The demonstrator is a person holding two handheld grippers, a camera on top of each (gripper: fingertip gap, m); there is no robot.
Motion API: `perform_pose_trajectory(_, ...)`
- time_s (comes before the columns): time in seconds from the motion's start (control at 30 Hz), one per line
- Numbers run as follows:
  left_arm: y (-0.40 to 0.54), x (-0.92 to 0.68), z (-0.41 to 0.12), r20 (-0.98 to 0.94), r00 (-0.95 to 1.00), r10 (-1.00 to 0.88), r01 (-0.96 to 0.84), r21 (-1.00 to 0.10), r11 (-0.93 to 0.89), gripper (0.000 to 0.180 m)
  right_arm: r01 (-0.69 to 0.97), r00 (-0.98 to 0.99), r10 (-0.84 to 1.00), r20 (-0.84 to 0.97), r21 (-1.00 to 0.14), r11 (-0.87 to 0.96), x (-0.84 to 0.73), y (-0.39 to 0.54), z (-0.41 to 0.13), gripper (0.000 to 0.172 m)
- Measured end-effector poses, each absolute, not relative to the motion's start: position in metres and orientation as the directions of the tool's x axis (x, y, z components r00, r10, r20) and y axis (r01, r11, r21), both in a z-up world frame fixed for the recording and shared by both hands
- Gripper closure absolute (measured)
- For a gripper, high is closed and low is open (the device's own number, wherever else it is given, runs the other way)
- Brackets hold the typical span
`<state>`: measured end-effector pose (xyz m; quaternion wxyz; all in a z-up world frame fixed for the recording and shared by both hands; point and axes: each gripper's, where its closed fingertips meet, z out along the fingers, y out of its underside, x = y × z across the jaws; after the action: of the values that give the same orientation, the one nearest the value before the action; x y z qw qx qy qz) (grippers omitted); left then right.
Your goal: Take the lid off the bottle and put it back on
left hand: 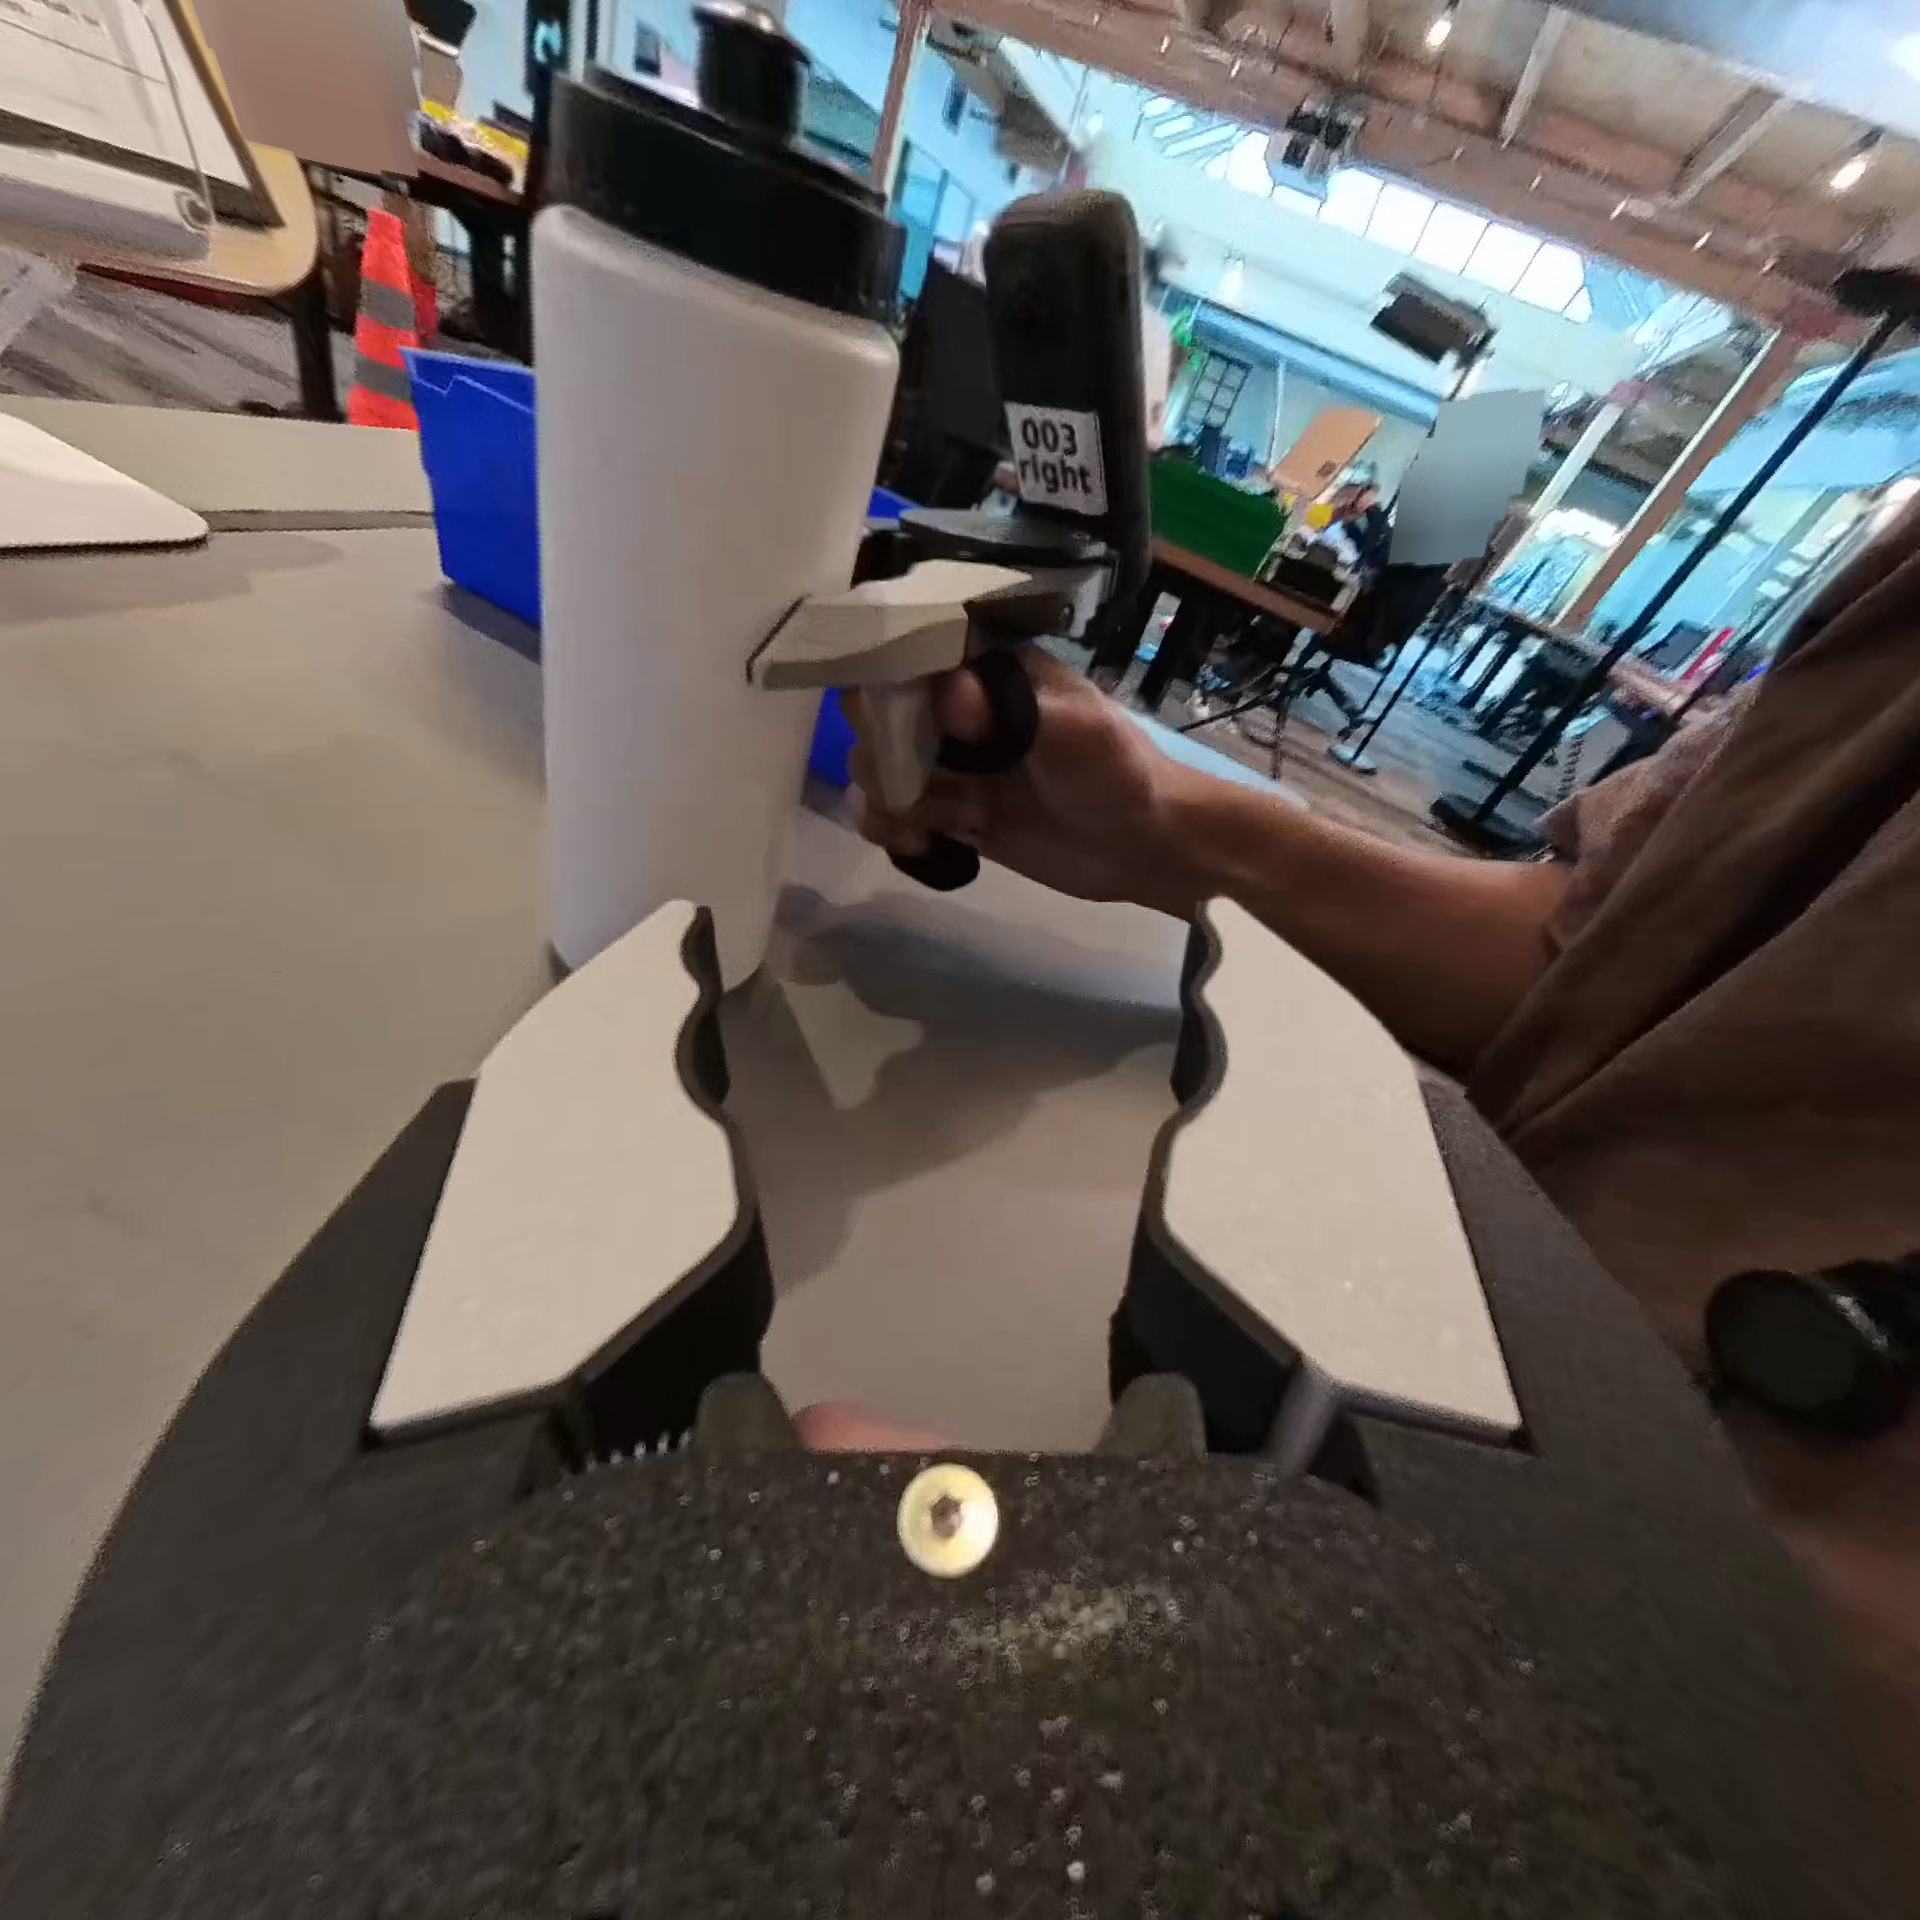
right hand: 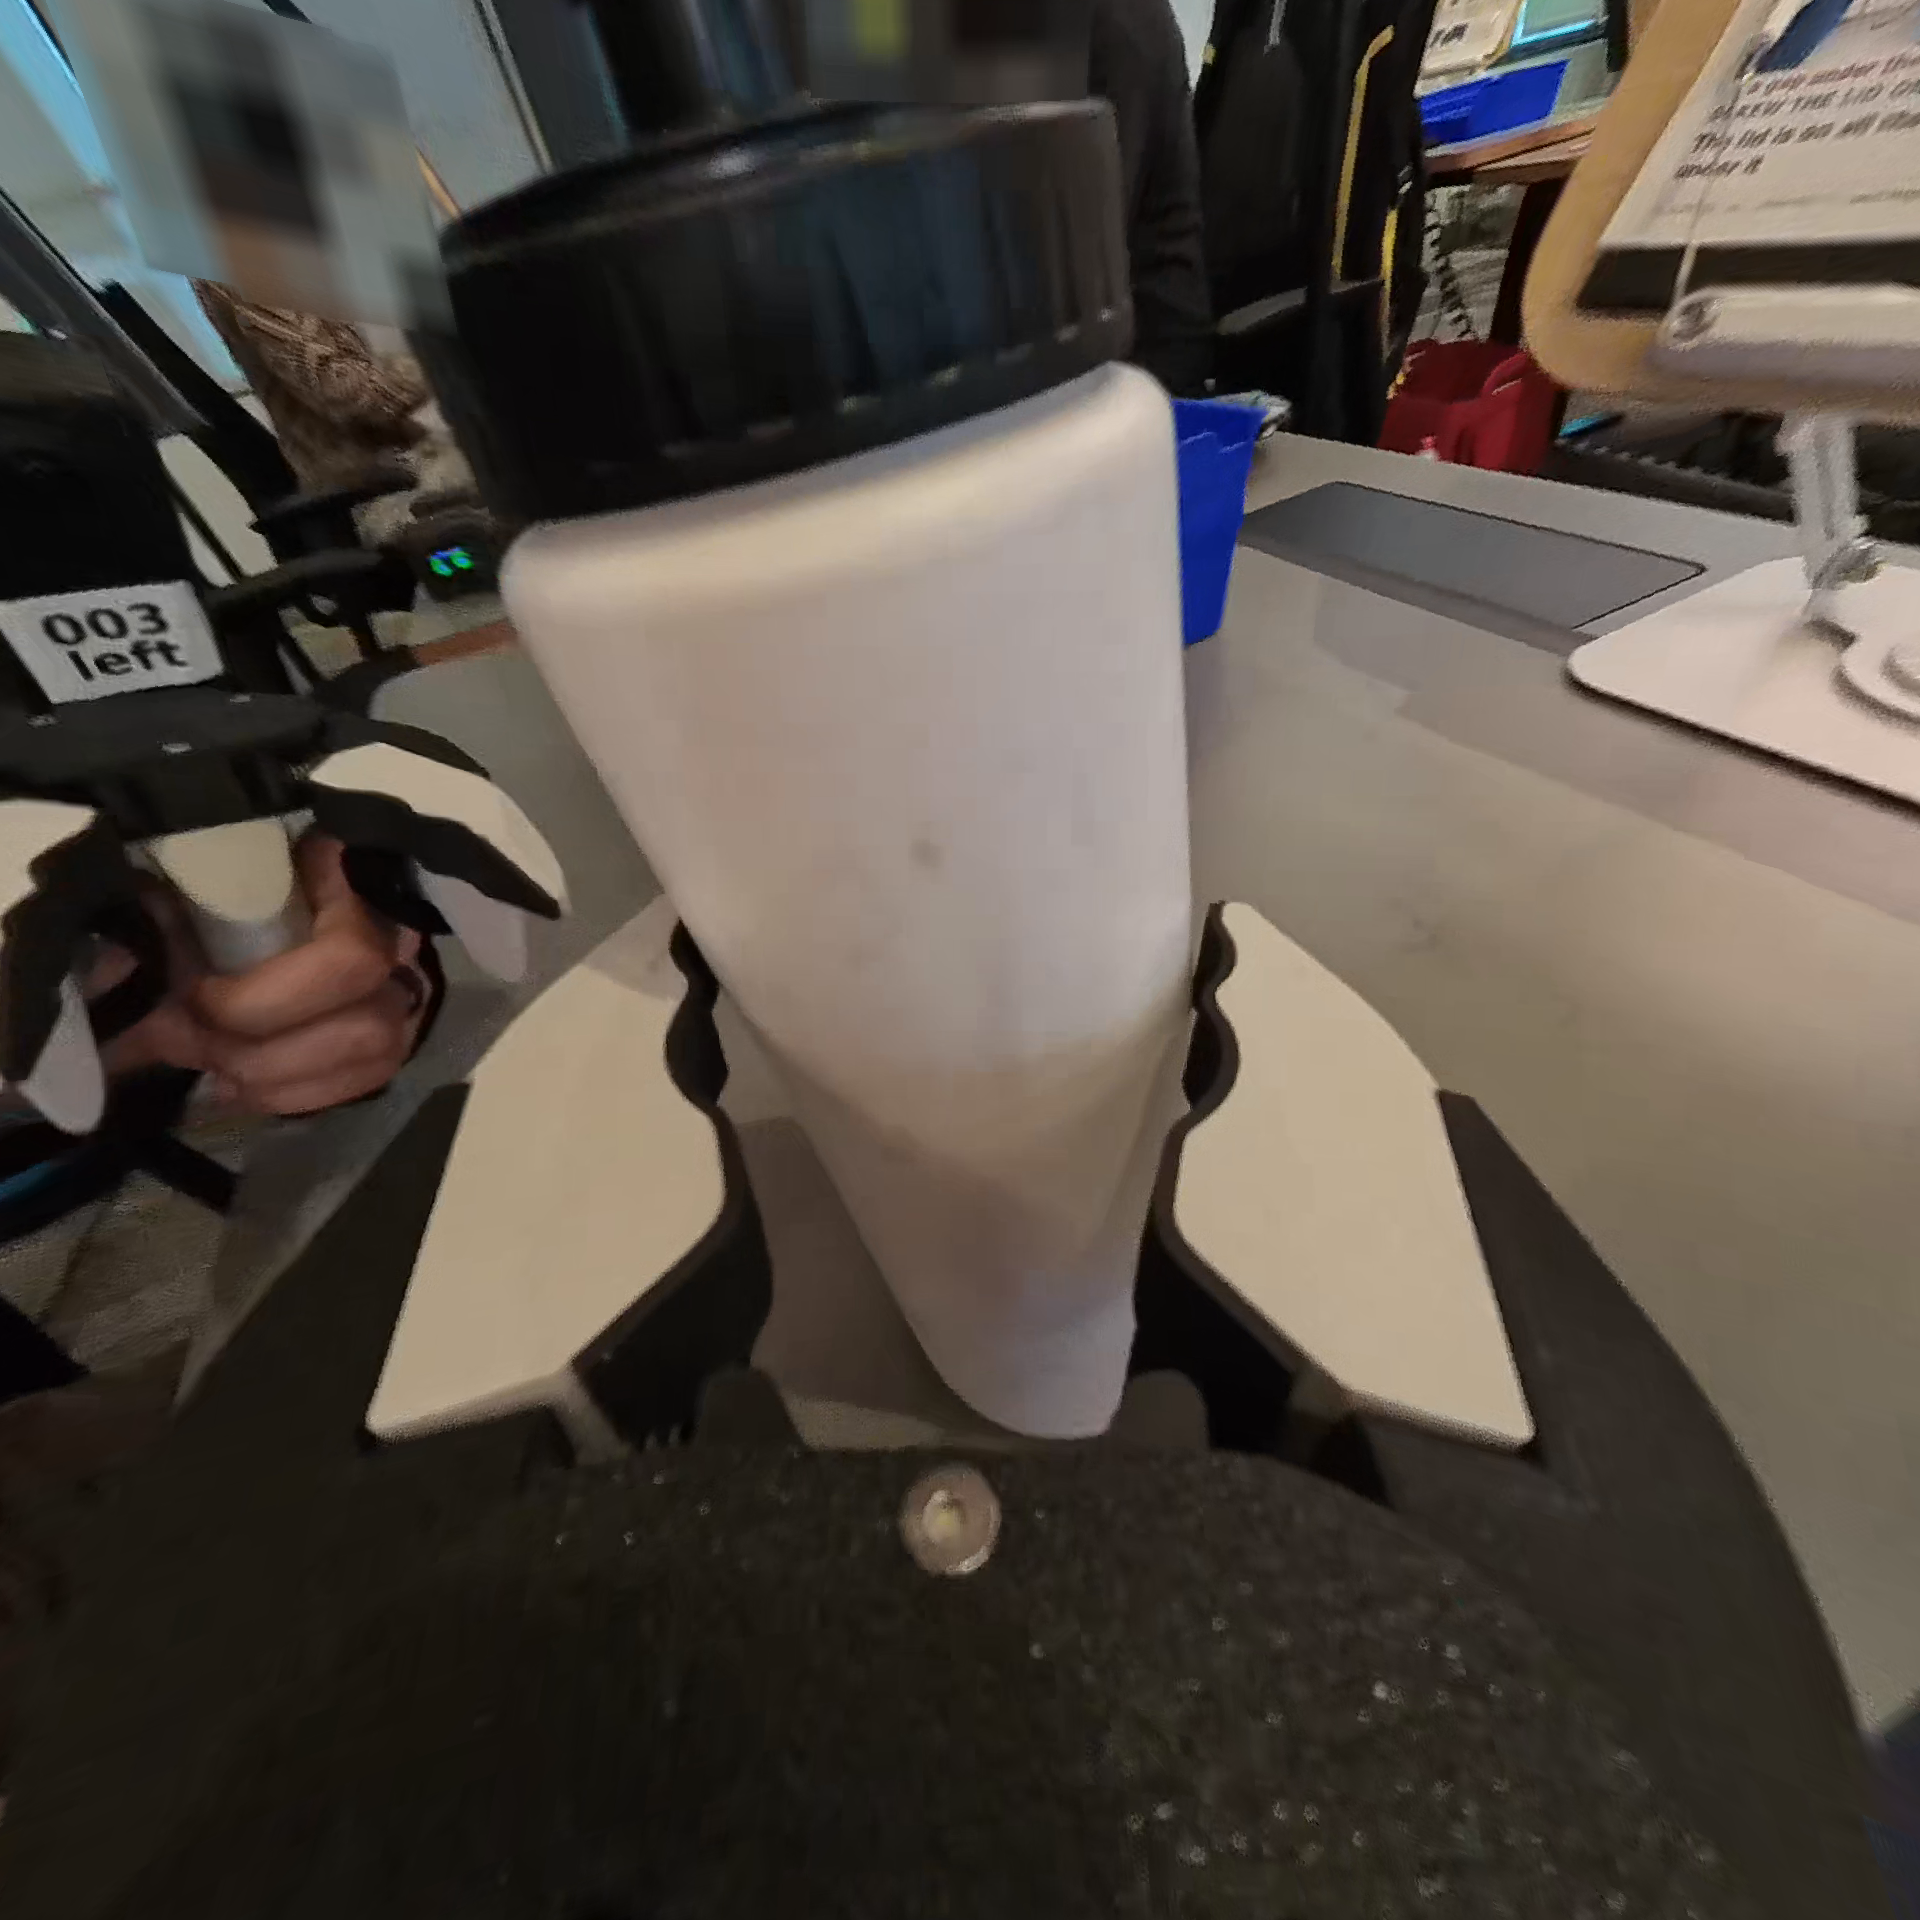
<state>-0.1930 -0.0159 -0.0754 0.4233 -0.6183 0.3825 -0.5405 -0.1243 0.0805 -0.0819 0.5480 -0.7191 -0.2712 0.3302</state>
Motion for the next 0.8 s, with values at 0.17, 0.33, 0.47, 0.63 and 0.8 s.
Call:
perform_pose_trajectory(0.17, -0.002, -0.201, -0.072, 0.423, 0.089, -0.902, 0.023, -0.906, -0.423, 0.100, -0.004, 0.704, 0.695, -0.147, -0.979, -0.203, -0.093, 0.084, -0.036, 0.085)
perform_pose_trajectory(0.33, -0.008, -0.201, -0.070, 0.391, 0.087, -0.916, 0.005, -0.920, -0.392, 0.101, 0.034, 0.877, 0.479, -0.050, -0.986, -0.165, 0.006, 0.093, 0.040, 0.085)
perform_pose_trajectory(0.47, -0.015, -0.201, -0.066, 0.409, 0.051, -0.911, 0.021, -0.912, -0.409, 0.101, 0.013, 0.976, 0.203, -0.082, -0.903, -0.429, 0.105, 0.114, 0.040, 0.085)
perform_pose_trajectory(0.63, -0.014, -0.204, -0.062, 0.439, 0.031, -0.898, 0.047, -0.898, -0.438, 0.103, -0.148, 0.982, -0.027, -0.186, -0.674, -0.724, 0.172, 0.141, -0.042, 0.085)
perform_pose_trajectory(0.8, -0.013, -0.209, -0.065, 0.459, 0.033, -0.888, 0.044, -0.888, -0.458, 0.107, -0.197, 0.976, -0.138, -0.167, -0.426, -0.883, 0.189, 0.147, -0.126, 0.084)
